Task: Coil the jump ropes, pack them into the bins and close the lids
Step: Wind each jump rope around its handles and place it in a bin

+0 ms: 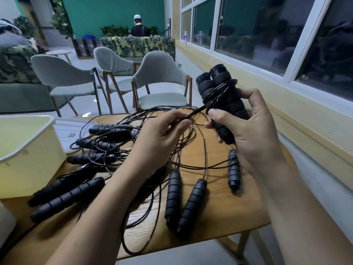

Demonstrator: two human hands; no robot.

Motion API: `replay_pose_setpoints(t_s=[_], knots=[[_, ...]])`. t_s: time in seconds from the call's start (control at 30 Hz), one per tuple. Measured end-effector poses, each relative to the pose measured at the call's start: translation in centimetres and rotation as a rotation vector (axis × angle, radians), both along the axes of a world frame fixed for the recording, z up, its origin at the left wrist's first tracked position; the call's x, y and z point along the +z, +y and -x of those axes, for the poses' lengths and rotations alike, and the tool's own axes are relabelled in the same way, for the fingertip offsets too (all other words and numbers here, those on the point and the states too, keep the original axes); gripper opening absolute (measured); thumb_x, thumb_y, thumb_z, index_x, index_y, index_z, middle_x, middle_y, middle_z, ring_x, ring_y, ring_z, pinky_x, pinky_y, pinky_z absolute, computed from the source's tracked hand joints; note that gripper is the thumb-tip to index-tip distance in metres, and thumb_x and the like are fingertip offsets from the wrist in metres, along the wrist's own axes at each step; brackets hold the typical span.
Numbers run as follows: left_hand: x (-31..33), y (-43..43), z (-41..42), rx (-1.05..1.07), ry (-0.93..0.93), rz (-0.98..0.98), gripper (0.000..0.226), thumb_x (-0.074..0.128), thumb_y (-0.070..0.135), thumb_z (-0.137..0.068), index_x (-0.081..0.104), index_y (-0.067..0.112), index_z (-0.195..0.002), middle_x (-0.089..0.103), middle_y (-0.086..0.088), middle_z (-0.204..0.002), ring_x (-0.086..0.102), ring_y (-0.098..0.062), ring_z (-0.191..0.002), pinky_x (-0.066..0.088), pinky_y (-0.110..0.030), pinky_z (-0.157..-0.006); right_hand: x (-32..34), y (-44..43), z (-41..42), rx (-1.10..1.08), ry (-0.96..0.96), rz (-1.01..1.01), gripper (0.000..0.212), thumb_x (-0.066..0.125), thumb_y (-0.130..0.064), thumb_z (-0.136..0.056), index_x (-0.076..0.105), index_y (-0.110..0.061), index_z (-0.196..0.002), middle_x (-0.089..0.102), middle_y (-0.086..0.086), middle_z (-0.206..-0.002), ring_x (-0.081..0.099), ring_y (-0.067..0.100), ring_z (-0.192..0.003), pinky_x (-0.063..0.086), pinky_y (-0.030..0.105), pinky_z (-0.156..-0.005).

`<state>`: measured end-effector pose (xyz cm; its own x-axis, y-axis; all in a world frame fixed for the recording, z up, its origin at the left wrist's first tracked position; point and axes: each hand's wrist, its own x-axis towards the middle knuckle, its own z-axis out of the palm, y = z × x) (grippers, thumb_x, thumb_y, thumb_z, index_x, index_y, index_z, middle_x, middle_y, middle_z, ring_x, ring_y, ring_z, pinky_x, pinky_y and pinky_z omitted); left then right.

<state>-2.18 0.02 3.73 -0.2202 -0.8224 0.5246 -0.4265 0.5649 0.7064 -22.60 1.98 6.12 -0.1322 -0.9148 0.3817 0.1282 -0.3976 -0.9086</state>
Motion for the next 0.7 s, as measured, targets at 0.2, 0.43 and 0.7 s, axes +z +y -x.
replay_pose_setpoints(t_s=[0.2,0.43,0.7], knots=[[-0.4,-0.2,-0.2,-0.097,-0.064,-0.097,0.010,0.060,0.026,-0.109,0.069,0.028,-0.111,0.056,0.017,-0.063,0.049,-0.008,-0.053,0.040,-0.025,-0.053,0.4,-0.1,0.3,0.145,-0.197,-0.055,0.049,0.074,0.002,-0.095,0.052,-0.011,-0.137,0.076,0.009,-0.101,0.071,0.031,-0.076,0.048,0.033,-0.049],[-0.1,0.1,-0.6,-0.092,-0.196,-0.149,0.009,0.061,0.036,-0.106,0.069,0.032,-0.104,0.059,0.022,-0.064,0.049,-0.001,-0.057,0.038,-0.021,-0.056,-0.2,-0.3,0.1,-0.027,0.128,-0.079,0.067,0.083,-0.007,-0.092,0.043,-0.030,-0.140,0.081,0.015,-0.096,0.079,0.033,-0.076,0.054,0.037,-0.054],[1.2,1.5,-2.2,-0.053,-0.366,-0.188,0.018,0.074,0.042,-0.097,0.077,0.025,-0.092,0.074,-0.001,-0.078,0.070,-0.022,-0.074,0.057,-0.049,-0.072,0.1,0.9,1.0,-0.095,0.792,-0.125,0.067,0.090,-0.020,-0.085,0.053,-0.054,-0.130,0.080,-0.007,-0.098,0.079,0.009,-0.074,0.060,0.033,-0.077]])
